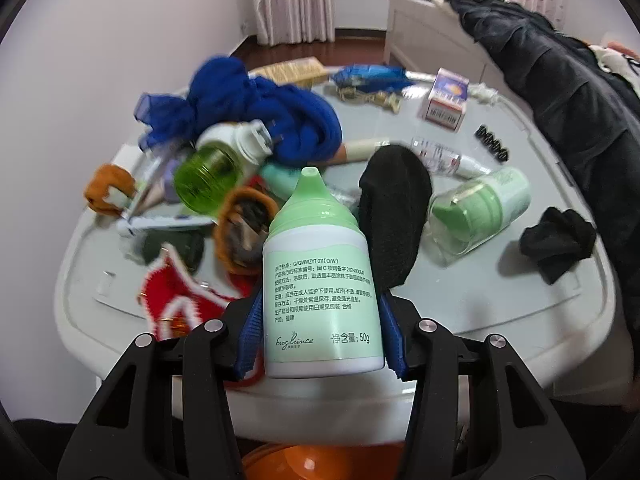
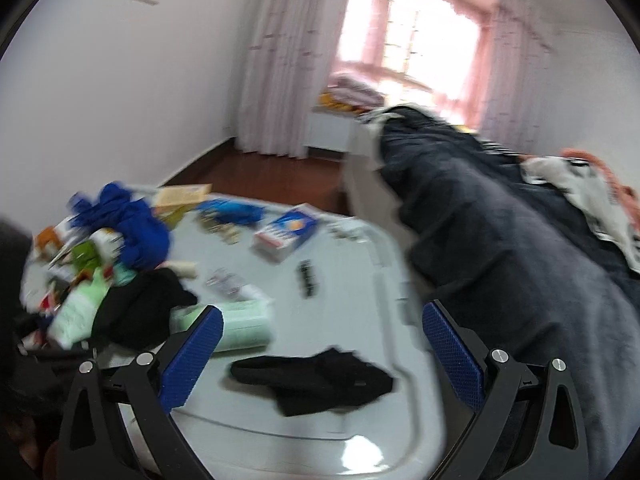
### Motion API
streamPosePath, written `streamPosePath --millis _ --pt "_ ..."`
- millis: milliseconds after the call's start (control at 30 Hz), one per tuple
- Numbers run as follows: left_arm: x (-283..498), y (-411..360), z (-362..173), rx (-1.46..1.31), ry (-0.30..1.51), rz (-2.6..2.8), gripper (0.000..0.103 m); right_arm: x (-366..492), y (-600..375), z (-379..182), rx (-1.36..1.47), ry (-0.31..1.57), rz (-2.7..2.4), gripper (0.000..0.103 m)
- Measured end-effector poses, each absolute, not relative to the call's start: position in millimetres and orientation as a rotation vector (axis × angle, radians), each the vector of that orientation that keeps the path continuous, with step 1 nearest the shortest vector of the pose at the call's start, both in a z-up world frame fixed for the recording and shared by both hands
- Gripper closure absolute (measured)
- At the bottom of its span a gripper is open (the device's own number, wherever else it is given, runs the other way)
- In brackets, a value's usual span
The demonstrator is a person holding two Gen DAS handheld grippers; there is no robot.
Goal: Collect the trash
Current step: 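Grasp the green-capped lotion bottle with the left tool, then carry the lotion bottle to the orange bucket while the right tool drops the black sock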
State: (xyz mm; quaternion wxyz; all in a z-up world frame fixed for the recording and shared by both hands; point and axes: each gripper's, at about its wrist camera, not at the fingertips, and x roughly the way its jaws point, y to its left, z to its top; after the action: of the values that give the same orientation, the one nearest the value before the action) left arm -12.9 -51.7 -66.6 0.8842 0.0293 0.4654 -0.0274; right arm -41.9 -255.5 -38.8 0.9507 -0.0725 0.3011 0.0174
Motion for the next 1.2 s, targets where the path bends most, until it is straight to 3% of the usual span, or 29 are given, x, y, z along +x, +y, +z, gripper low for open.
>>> streamPosePath --millis 300,733,1033,1133,1167,1200 --pt "-18.9 -36.3 -68.1 0.039 0.960 -0.130 0.054 -7.4 -212.1 -76.4 -0.239 0.704 0.221 0.004" --pt "-15.2 -3.9 -47.8 -0.027 0.909 -0.152 0.055 -13.8 -253.7 -76.1 -0.281 0.713 0.166 0.004" --pt "-23.8 -18.6 -35.5 -0.017 0.878 -0.231 0.055 1.6 -258.9 -115.0 -0.376 0.817 0.135 0.004" --pt "-23.4 -19.4 -38.3 -0.014 0.887 -0.235 0.055 13.1 -264.9 -124.8 -0.276 0.876 0.174 0.016" --pt "-22.8 -19.6 -39.9 -0.014 0.892 -0.234 0.055 15.4 -269.7 -125.5 -0.230 0.887 0.170 0.038" --pt "-22.3 -19.8 -40.7 -0.015 0.895 -0.234 0.055 17.5 -272.7 -126.2 -0.189 0.902 0.191 0.050"
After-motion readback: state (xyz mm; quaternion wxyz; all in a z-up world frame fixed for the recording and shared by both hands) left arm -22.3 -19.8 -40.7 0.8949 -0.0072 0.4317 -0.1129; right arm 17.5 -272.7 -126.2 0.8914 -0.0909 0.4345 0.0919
